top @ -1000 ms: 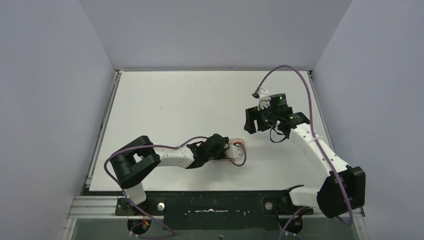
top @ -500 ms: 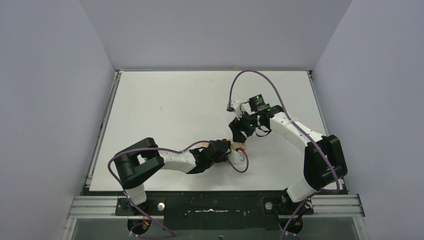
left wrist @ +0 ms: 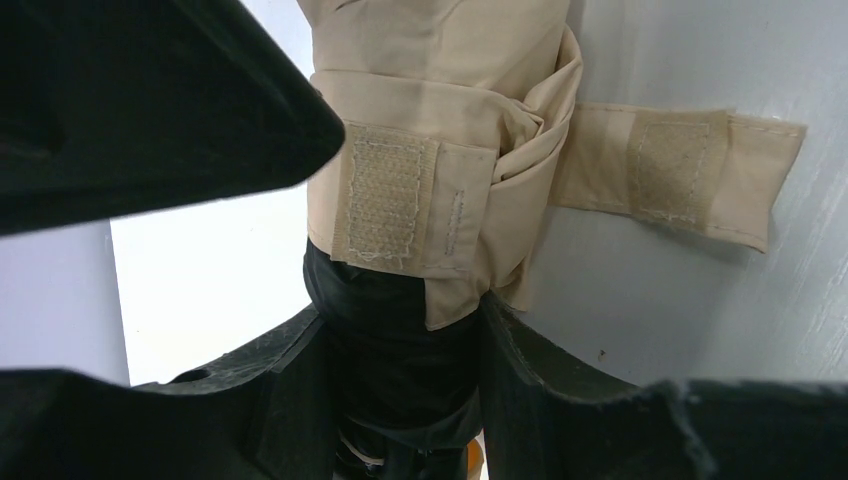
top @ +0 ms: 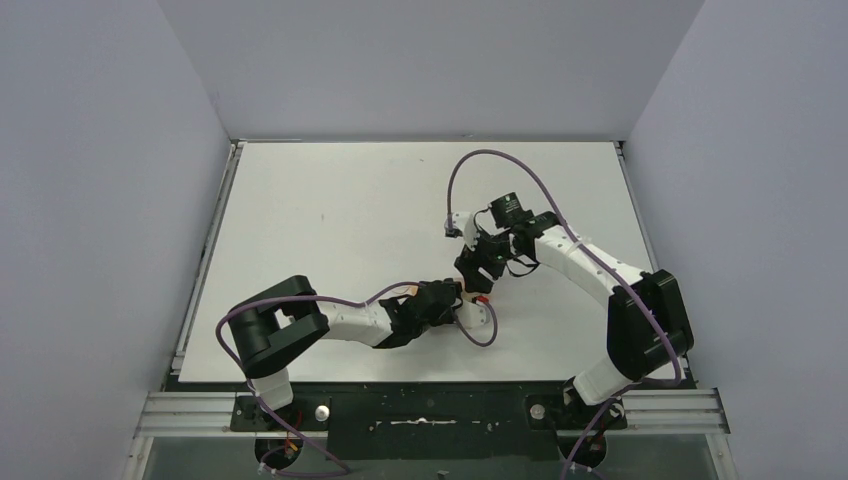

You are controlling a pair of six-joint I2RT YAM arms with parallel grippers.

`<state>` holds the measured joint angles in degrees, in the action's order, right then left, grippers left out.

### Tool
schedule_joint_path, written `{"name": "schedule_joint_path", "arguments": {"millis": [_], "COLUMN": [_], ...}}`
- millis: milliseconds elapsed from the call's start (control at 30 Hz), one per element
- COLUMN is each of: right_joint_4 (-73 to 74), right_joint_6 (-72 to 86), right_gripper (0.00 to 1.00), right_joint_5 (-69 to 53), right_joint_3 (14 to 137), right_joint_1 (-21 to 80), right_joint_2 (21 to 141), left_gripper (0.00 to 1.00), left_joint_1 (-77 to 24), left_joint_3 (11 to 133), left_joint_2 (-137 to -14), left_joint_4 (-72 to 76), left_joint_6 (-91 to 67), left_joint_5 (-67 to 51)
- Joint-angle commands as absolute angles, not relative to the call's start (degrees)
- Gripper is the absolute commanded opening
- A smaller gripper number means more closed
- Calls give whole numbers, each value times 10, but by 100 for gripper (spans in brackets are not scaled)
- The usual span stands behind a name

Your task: Put away the umbrella

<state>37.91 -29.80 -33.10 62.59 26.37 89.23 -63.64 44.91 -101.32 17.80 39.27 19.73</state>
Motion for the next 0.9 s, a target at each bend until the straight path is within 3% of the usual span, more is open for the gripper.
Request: {"name": "schedule_joint_path", "arguments": {"millis": [0,433,667,867], "right_joint_4": [354,427,420,416], "right_joint_6": [-385,-483,-475,-465], "right_gripper": [68,68,64,33], "right_joint_5": [-376,-411,-359,-310], "right_joint_3": [620,679,682,684], "right_joint_1": [269,273,278,279], "right_joint_2": [869,970,1017,1043], "left_gripper": [0,0,0,0], "left_joint_1": [-638,-639,-639,-639], "left_joint_3": [436,431,432,429], "left_joint_2": [-1027,-1021,-1022,-1021], "left_joint_4": [163,164,165,173], "left_joint_6": [398,405,403,400], "left_joint_5": [192,180,175,178]}}
